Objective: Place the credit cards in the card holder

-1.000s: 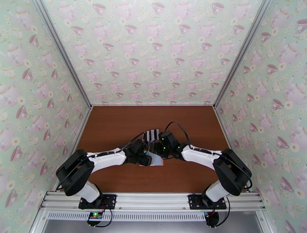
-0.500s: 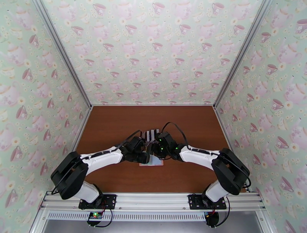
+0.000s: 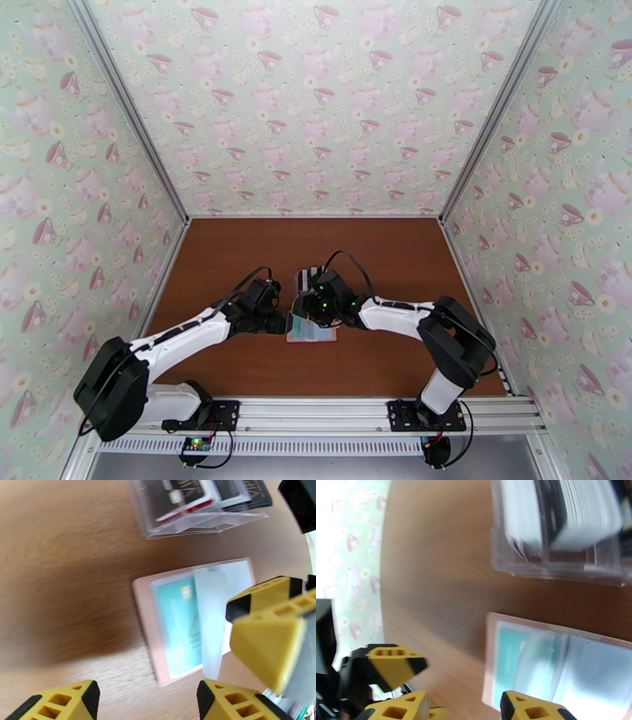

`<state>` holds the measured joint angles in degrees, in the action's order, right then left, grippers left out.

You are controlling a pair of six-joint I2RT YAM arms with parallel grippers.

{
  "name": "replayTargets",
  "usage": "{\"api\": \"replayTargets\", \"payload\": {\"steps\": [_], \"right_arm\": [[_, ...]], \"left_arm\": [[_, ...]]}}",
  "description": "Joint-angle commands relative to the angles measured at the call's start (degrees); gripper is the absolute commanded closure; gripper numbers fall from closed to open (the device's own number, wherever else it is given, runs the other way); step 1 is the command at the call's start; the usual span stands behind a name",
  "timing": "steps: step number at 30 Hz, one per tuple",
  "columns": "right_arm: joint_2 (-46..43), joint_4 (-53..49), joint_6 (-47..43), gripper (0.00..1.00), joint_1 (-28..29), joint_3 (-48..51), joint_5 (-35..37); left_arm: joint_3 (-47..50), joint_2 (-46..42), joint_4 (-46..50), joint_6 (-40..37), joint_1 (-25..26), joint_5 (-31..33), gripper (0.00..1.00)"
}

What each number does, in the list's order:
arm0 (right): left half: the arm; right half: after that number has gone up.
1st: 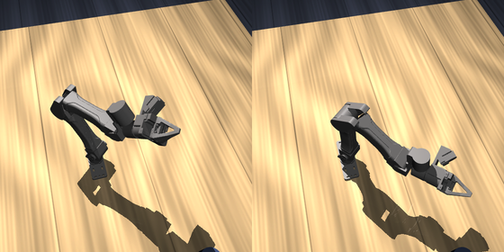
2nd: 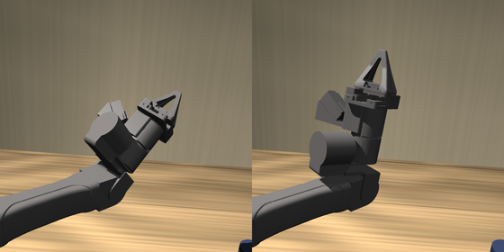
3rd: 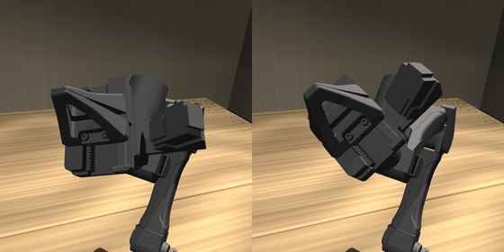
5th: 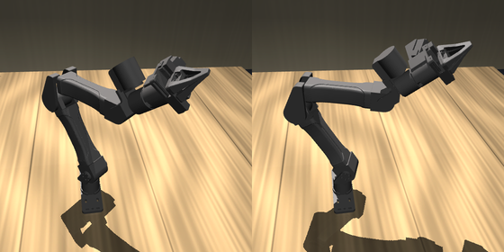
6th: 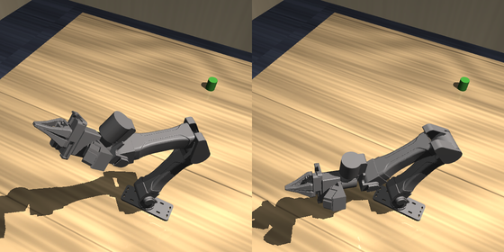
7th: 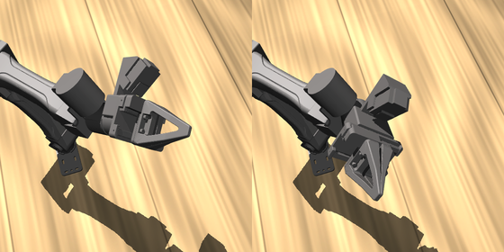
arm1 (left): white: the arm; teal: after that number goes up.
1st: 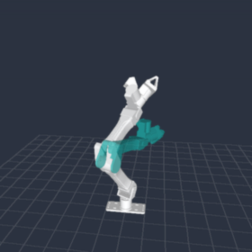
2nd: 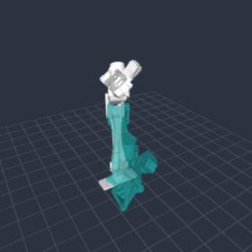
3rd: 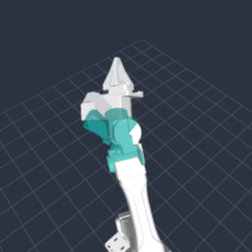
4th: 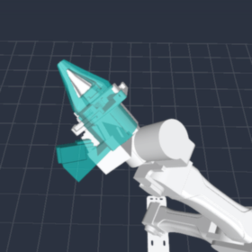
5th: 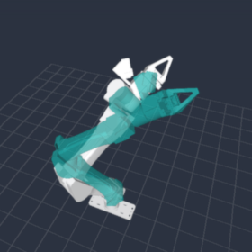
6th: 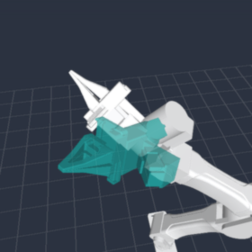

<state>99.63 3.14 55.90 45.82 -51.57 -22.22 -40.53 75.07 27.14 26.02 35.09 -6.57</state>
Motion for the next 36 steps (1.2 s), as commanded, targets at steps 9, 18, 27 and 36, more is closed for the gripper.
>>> {"api": "replayTargets", "payload": {"steps": [9,18,27,36], "right_arm": [[4.6,13.7,4.4,0.44,0.8,4.3,-5.5],[-1.8,19.4,5.9,0.29,0.8,6.2,-7.7],[-7.2,10.5,2.4,0.26,0.8,5.4,-4.9],[1.7,20.1,3.6,0.31,0.8,7.5,-6.9]], "left_arm": [[5.2,2.7,-7.2,1.0,-2.4,-1.6,0.29],[4.8,6.2,-9.8,0.4,-3.8,-3.6,0.29],[4.7,6.4,-9.2,0.7,-4.8,-3.1,0.29],[5.2,3.4,-8.0,1.4,-6.1,-1.7,0.33]]}}
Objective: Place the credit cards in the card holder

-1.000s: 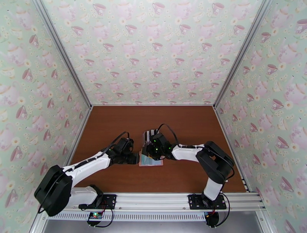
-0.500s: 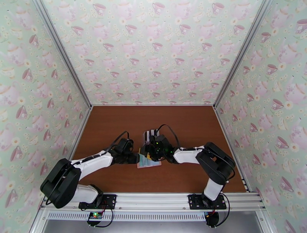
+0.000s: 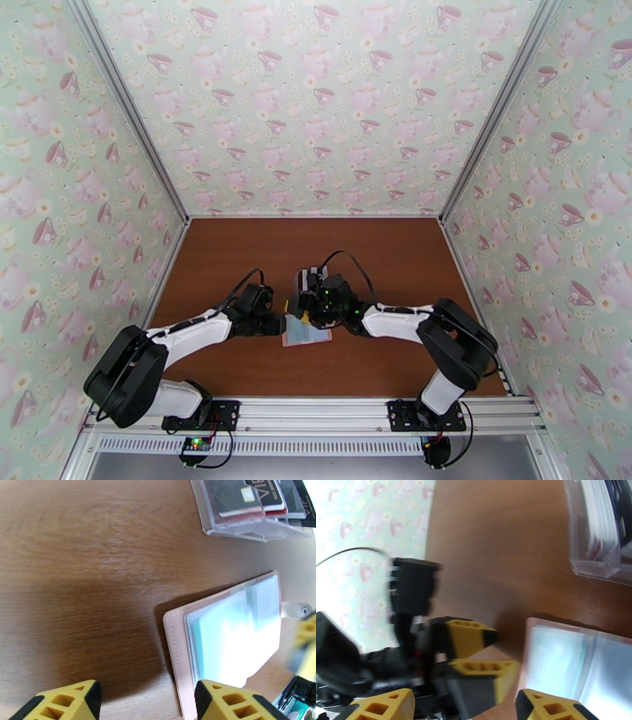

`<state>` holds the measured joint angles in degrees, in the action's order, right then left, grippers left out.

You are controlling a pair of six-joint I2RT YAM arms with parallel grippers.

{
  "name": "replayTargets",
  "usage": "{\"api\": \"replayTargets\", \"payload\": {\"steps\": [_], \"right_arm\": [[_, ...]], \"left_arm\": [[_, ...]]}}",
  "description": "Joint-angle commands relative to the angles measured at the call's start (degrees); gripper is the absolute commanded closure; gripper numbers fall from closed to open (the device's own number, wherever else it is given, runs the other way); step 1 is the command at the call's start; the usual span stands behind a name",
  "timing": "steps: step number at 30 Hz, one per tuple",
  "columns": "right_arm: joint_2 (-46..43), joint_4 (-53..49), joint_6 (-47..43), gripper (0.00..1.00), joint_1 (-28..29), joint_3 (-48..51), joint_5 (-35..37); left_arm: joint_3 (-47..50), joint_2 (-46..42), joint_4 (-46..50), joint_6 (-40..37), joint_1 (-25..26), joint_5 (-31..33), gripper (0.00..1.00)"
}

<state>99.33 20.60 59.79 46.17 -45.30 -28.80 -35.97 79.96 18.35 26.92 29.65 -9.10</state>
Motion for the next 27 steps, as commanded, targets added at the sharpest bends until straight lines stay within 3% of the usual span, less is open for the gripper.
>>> {"api": "replayTargets", "payload": {"steps": [1,15,27], "right_arm": [[2.8,3.3,-0.2,0.31,0.4,1.3,-0.5],[4.3,4.9,1.0,0.33,0.9,4.4,1.2],[3.3,5.4,3.5,0.32,2.3,5.6,4.3]], "left_arm": [[0.5,-1.2,0.7,0.5,-0.8,0.7,0.34],[-3.9,10.0,-1.3,-0.7,-1.1,0.5,0.36],[-4.8,11.9,-2.0,-1.2,-1.2,-0.6,0.36]]}}
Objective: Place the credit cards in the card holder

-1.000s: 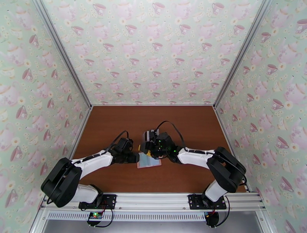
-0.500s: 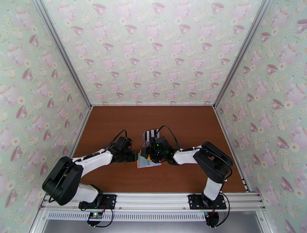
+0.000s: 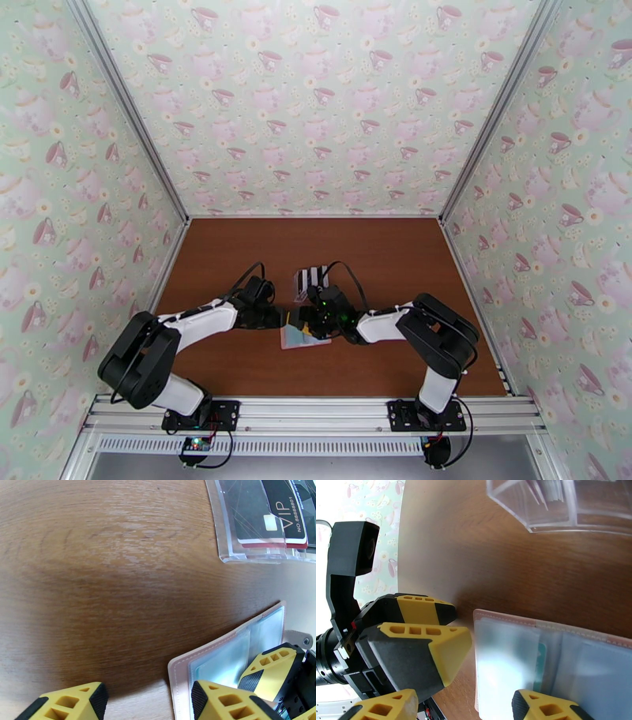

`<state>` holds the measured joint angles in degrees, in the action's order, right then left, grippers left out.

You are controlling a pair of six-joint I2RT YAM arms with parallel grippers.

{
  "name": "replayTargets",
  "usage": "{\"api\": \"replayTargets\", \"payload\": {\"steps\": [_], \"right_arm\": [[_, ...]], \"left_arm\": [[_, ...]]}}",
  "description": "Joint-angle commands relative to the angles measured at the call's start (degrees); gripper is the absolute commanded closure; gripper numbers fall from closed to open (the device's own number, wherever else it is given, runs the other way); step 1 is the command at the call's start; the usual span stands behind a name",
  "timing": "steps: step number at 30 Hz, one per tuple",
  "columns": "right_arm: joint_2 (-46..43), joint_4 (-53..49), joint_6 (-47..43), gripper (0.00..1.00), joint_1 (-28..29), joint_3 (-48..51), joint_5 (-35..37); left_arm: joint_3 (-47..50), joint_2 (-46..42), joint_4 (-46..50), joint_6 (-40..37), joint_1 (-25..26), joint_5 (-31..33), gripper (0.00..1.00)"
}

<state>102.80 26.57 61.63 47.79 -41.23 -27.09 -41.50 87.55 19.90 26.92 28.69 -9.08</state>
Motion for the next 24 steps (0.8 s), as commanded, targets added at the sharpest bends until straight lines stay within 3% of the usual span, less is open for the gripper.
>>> {"api": "replayTargets", "payload": {"steps": [1,15,24], "right_arm": [[-0.3,-0.3,2.2,0.32,0.9,1.8,3.3],[-2.0,2.6,7.6,0.32,2.3,4.6,9.5],[-8.9,-4.1,4.7,0.29,2.4,0.9,11.2]], "left_arm": [[0.5,4.4,-3.7,-1.3,-0.3,-0.8,0.36],[-0.3,4.3,-3.3,-1.4,-1.0,-0.5,0.36],[-1.7,0.6,-2.1,-1.0,-2.8,-0.1,0.36]]}}
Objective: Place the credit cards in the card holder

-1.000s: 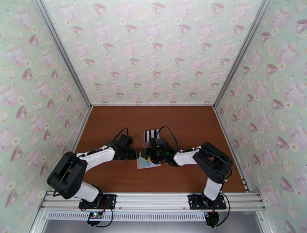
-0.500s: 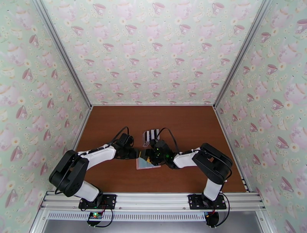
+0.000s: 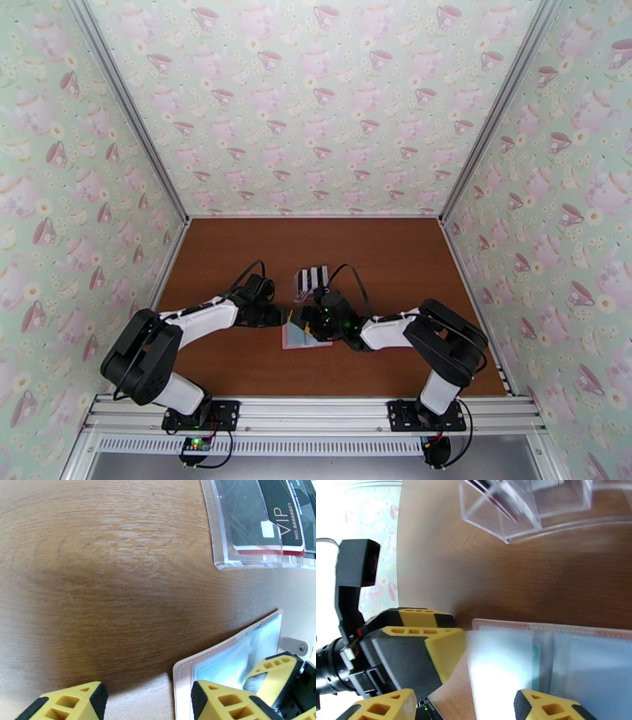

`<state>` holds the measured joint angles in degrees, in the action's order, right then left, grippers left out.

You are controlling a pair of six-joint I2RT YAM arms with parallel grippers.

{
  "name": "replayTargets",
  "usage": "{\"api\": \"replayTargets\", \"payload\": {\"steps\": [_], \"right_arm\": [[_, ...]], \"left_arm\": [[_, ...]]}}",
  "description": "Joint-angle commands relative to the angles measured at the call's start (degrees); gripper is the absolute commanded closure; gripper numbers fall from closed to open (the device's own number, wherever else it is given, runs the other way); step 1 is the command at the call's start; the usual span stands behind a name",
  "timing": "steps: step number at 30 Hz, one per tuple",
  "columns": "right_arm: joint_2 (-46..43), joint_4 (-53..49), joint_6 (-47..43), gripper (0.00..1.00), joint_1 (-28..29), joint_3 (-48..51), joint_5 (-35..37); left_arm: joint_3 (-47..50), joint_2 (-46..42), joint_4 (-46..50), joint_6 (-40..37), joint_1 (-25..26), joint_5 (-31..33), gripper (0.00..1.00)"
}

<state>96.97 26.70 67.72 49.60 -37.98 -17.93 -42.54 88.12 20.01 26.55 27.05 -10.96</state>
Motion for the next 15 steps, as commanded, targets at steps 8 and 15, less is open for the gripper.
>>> {"api": "replayTargets", "payload": {"steps": [8,15], "right_arm": [[-11.5,-20.9,-9.0,0.28,0.3,-7.9,7.6],[-17.8,-33.0,-15.2,0.26,-1.0,-11.8,12.9]], "left_arm": [[-3.6,-1.5,-3.3,0.4,-1.8,1.5,0.36],[-6.3,-1.0,-7.0,2.9,-2.3,1.1,0.34]]}}
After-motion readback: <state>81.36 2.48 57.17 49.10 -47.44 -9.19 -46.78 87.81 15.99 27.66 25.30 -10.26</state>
